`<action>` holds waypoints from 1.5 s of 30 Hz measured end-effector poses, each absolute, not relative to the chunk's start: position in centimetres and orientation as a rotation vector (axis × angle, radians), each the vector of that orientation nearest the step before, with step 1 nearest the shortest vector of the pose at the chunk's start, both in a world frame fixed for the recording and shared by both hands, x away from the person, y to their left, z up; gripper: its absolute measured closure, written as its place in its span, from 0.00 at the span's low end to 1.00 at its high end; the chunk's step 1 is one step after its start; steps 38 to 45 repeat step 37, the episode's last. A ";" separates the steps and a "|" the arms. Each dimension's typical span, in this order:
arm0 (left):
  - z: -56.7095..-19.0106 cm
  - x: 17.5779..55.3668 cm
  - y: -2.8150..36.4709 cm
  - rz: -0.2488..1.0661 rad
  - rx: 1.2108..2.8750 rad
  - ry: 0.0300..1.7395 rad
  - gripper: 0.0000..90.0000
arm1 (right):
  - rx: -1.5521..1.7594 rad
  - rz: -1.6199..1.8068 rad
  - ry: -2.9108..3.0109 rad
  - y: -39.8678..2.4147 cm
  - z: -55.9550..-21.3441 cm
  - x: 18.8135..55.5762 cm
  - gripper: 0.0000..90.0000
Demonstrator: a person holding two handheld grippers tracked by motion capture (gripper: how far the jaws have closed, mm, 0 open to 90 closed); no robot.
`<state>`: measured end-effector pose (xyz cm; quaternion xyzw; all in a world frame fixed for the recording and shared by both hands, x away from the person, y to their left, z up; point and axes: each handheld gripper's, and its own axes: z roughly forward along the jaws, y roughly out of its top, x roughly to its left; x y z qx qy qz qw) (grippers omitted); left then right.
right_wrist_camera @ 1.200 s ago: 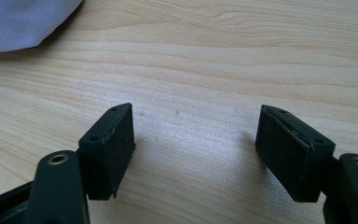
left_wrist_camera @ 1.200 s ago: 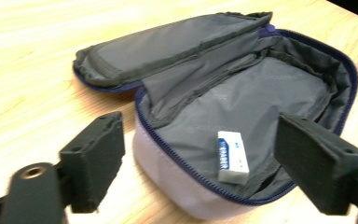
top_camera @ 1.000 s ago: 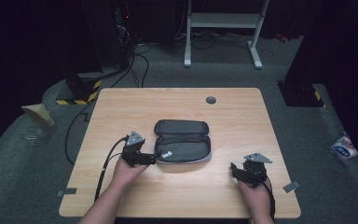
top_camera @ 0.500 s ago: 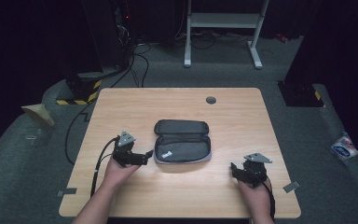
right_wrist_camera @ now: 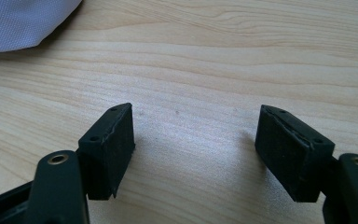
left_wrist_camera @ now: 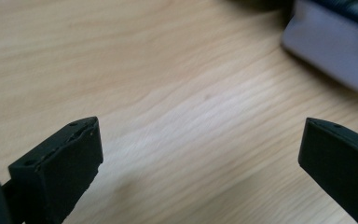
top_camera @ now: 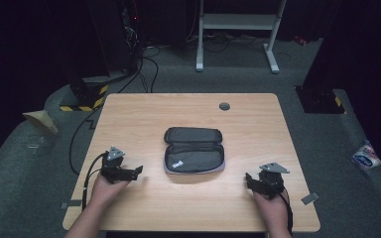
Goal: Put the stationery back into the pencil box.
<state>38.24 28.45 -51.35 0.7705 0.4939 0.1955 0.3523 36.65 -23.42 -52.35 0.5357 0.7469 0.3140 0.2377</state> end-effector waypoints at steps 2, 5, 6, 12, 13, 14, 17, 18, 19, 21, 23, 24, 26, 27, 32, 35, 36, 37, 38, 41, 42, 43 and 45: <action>-51.7 38.1 28.9 0.503 2.004 1.288 0.00 | 1.468 0.860 2.046 -23.4 -52.3 36.6 0.31; -52.5 37.9 29.8 0.478 2.021 1.315 0.00 | 1.467 0.860 2.047 -23.4 -52.3 36.6 0.31; -52.8 37.5 30.2 0.499 2.029 1.324 0.00 | 1.468 0.860 2.046 -23.4 -52.3 36.6 0.31; -53.0 36.6 30.3 0.566 2.027 1.358 0.00 | 1.470 0.861 2.045 -23.4 -52.3 36.6 0.31; -53.1 36.4 30.4 0.573 2.014 1.361 0.00 | 1.470 0.861 2.045 -23.4 -52.3 36.6 0.31; -53.1 36.1 30.3 0.587 1.999 1.380 0.01 | 1.470 0.862 2.041 -23.4 -52.4 36.6 0.31; -53.0 35.9 30.3 0.594 1.997 1.387 0.03 | 1.468 0.862 2.044 -23.4 -52.4 36.6 0.31; -53.0 35.8 30.2 0.591 1.995 1.388 0.03 | 1.467 0.863 2.043 -23.4 -52.4 36.6 0.31; -53.0 35.8 30.2 0.592 1.998 1.378 0.03 | 1.467 0.863 2.043 -23.4 -52.4 36.6 0.31; -53.0 35.7 30.0 0.584 2.009 1.361 0.04 | 1.466 0.861 2.042 -23.5 -52.4 36.5 0.31; -53.0 35.7 30.0 0.584 2.008 1.359 0.05 | 1.485 0.859 2.035 -23.4 -52.3 36.5 0.31; -53.0 35.7 30.0 0.585 2.008 1.359 0.05 | 1.485 0.858 2.033 -23.5 -52.3 36.5 0.32; -53.0 35.7 30.0 0.584 2.007 1.359 0.05 | 1.480 0.858 2.031 -23.5 -52.3 36.5 0.32; -53.0 35.7 30.0 0.584 2.007 1.359 0.05 | 1.480 0.858 2.031 -23.5 -52.3 36.5 0.32; -53.0 35.7 29.9 0.581 2.006 1.362 0.05 | 1.481 0.858 2.028 -23.5 -52.3 36.5 0.33; -53.0 35.7 29.9 0.583 2.004 1.365 0.05 | 1.483 0.858 2.025 -23.5 -52.3 36.5 0.33; -53.0 35.7 29.9 0.583 2.003 1.370 0.05 | 1.482 0.859 2.027 -23.5 -52.3 36.5 0.33; -53.0 35.7 29.9 0.583 2.003 1.370 0.05 | 1.482 0.859 2.027 -23.5 -52.3 36.5 0.33; -53.0 35.7 29.9 0.583 2.003 1.370 0.05 | 1.482 0.859 2.027 -23.5 -52.3 36.5 0.33; -53.0 35.7 29.9 0.583 2.003 1.370 0.05 | 1.482 0.859 2.027 -23.5 -52.3 36.5 0.33; -53.0 35.7 29.9 0.583 2.003 1.370 0.05 | 1.482 0.859 2.027 -23.5 -52.3 36.5 0.33; -53.0 35.7 29.9 0.583 2.003 1.370 0.05 | 1.482 0.859 2.027 -23.5 -52.3 36.5 0.33; -53.0 35.7 29.9 0.583 2.003 1.370 0.05 | 1.482 0.859 2.027 -23.5 -52.3 36.5 0.33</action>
